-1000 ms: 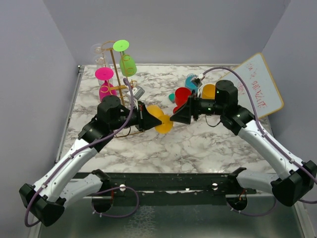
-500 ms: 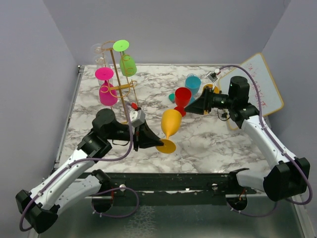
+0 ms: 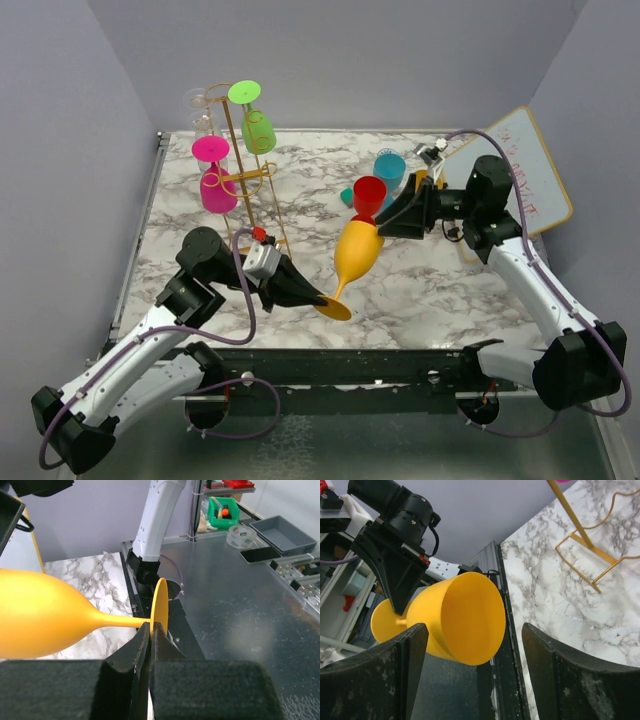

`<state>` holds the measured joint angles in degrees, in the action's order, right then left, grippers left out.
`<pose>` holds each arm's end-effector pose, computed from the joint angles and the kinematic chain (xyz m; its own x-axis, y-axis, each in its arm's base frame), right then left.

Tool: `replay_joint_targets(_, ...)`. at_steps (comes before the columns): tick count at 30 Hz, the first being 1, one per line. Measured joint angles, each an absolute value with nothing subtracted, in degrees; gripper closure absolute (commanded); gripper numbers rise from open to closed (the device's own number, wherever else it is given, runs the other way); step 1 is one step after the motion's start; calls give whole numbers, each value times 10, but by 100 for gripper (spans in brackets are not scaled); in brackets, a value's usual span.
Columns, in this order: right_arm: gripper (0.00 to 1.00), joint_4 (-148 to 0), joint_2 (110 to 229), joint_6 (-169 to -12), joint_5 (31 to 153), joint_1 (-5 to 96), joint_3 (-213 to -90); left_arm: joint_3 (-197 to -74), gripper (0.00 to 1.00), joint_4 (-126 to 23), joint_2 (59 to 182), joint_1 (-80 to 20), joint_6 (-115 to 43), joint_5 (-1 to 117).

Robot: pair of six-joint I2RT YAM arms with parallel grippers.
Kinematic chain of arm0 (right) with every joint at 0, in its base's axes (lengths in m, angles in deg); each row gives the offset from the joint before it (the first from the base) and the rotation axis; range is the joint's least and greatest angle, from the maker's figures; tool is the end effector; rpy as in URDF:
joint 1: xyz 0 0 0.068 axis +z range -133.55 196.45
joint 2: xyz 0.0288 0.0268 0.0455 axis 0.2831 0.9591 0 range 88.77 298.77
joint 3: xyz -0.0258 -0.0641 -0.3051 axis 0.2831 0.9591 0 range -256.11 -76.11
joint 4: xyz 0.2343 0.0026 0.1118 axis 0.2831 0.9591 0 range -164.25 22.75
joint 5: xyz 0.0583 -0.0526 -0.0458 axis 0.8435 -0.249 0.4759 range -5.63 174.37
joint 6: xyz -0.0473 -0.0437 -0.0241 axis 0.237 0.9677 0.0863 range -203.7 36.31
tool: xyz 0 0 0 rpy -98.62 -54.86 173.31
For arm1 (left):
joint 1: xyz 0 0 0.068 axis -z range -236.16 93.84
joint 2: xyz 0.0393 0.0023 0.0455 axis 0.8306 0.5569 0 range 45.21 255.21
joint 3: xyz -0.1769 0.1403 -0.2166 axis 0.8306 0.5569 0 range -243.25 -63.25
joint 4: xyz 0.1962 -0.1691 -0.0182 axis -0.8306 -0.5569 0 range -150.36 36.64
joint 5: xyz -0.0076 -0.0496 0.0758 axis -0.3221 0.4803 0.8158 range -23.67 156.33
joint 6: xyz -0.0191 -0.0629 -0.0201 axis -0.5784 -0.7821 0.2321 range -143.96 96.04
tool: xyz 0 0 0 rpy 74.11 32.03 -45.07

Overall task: Take the wine glass off the wine glass rack
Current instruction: Place the wine glass at the center of the board.

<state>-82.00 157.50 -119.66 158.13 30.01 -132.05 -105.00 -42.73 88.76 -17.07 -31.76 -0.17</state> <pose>0.2293 0.1102 0.3947 -0.6535 0.0113 -0.7569 -0.7556 0.0507 0.6531 0.0755 -0.1270 0.3910 -0.0113 -0.0605 -0.9981 0.9621 -0.2727 0.0056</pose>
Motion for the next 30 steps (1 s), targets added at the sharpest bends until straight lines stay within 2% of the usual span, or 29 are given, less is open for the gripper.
replay_joint_targets(8,42,-1004,1593,-1349,1616,318,-1256,-1050,100,-424,925,-167,-305,-16)
replay_joint_targets(15,64,-1062,1594,-1393,1638,323,-1256,-1050,100,-423,922,-167,-301,-15)
replay_joint_targets(20,67,-1071,1590,-1402,1648,326,-1256,-1049,100,-423,919,-167,-288,-16)
replay_joint_targets(28,61,-1123,1578,-1445,1656,334,-1256,-1046,100,-424,916,-165,-269,-21)
replay_joint_targets(30,65,-1133,1572,-1451,1660,339,-1256,-1046,100,-428,915,-163,-260,-22)
